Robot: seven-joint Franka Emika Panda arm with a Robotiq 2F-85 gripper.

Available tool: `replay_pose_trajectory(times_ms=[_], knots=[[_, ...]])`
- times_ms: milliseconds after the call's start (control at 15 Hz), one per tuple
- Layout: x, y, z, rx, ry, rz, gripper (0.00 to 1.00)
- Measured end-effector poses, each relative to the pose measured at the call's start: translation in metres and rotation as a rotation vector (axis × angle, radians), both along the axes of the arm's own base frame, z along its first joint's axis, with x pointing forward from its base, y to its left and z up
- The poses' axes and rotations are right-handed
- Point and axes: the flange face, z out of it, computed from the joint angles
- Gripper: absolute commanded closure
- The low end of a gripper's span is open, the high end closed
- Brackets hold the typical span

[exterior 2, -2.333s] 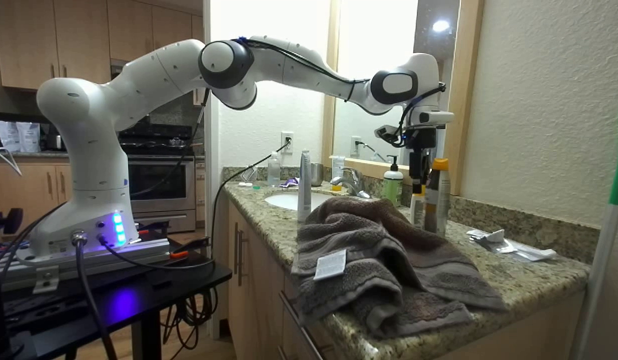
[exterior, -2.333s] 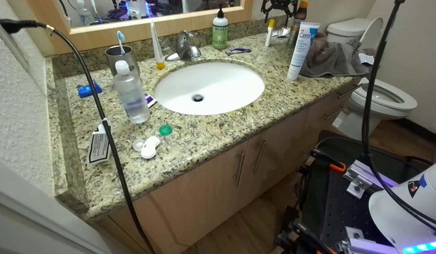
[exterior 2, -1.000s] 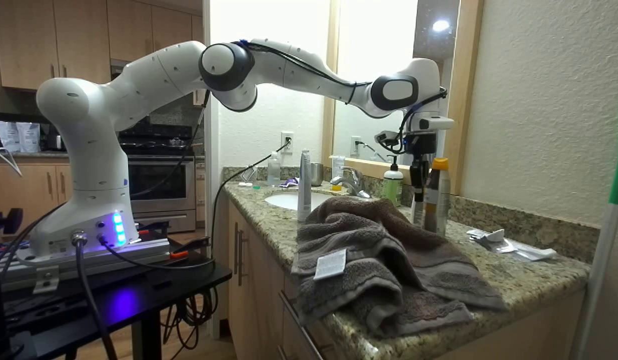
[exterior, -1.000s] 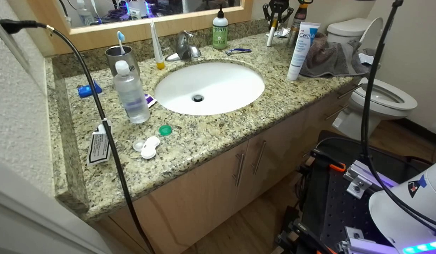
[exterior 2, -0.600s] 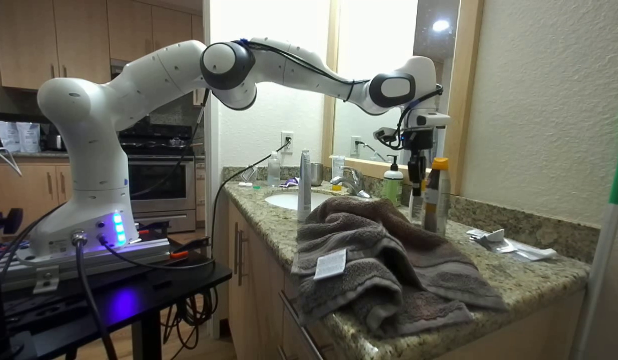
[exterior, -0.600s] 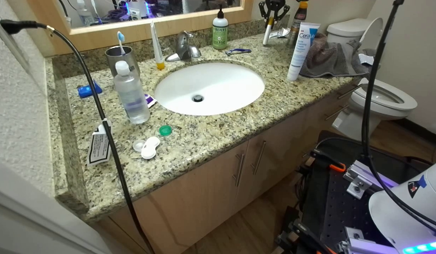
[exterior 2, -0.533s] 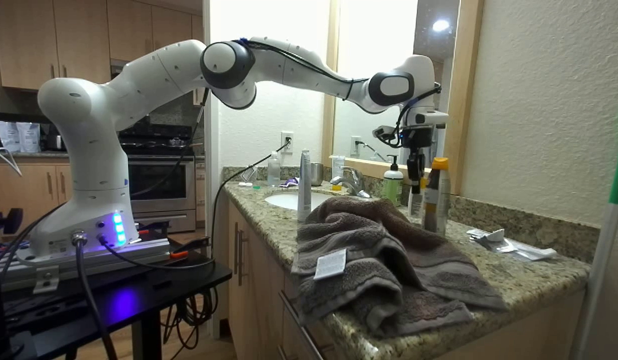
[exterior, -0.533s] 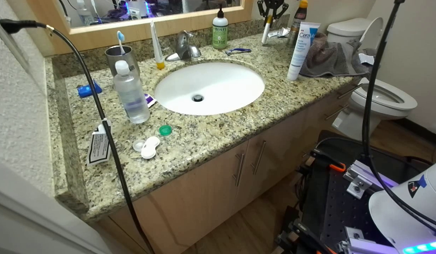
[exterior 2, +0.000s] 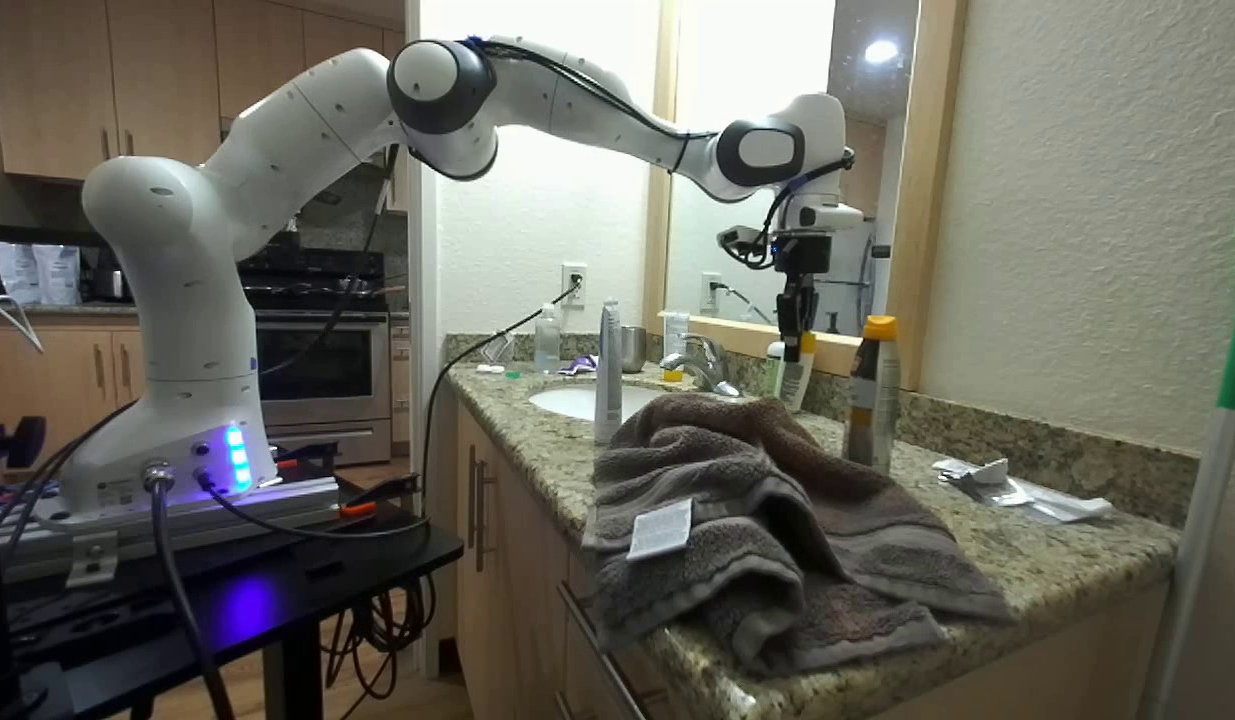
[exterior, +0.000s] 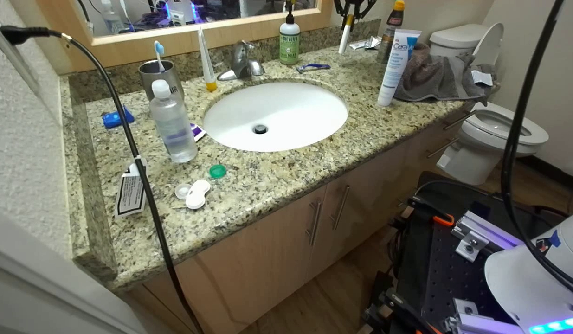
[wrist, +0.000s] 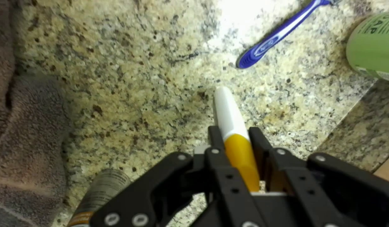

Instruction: Pick up the white bottle with yellow lid from the right and put it near the sink

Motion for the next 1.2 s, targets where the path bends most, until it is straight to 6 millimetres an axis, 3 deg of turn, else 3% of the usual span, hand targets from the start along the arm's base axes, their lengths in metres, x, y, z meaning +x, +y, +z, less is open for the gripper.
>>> replay_pose_trajectory(times_ms=[400, 600, 933, 1067, 1133, 1200], knots=[[-0.040, 0.023, 0.047, 0.080, -0.041, -0.045, 0.94], [-0.043, 0.060, 0.054, 0.106, -0.016, -0.014, 0.94], [-0.027, 0.140, 0.053, 0.065, 0.045, 0.032, 0.94], [-0.024, 0.163, 0.056, 0.075, 0.044, 0.032, 0.94], [-0.025, 0.168, 0.058, 0.091, 0.035, 0.022, 0.74], [-0.029, 0.169, 0.060, 0.119, 0.019, 0.005, 0.74]])
